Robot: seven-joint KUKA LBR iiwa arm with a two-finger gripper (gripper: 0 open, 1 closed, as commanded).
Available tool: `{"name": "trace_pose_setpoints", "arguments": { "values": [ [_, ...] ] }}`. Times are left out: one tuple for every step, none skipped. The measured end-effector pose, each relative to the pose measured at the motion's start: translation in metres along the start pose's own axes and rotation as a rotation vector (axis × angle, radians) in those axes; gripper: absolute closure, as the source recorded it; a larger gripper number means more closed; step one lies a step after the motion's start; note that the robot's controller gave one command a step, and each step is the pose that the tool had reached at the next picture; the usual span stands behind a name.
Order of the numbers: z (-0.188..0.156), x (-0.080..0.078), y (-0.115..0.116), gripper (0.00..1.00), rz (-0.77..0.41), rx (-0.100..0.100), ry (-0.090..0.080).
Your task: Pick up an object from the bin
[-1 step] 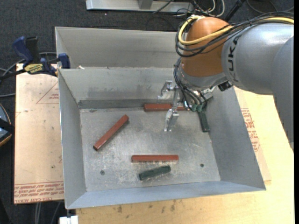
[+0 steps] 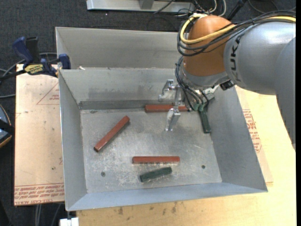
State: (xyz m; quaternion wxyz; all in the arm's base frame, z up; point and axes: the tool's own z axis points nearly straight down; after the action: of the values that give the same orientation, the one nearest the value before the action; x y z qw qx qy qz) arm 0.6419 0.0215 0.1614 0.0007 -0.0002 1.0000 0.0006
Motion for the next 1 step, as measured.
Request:
{"name": "trace_pose_setpoints", "arguments": {
  "values": [
    [0.0576,-0.0098,0.0049,0.00,0.013,0.000,-0.007]
  ]
}}
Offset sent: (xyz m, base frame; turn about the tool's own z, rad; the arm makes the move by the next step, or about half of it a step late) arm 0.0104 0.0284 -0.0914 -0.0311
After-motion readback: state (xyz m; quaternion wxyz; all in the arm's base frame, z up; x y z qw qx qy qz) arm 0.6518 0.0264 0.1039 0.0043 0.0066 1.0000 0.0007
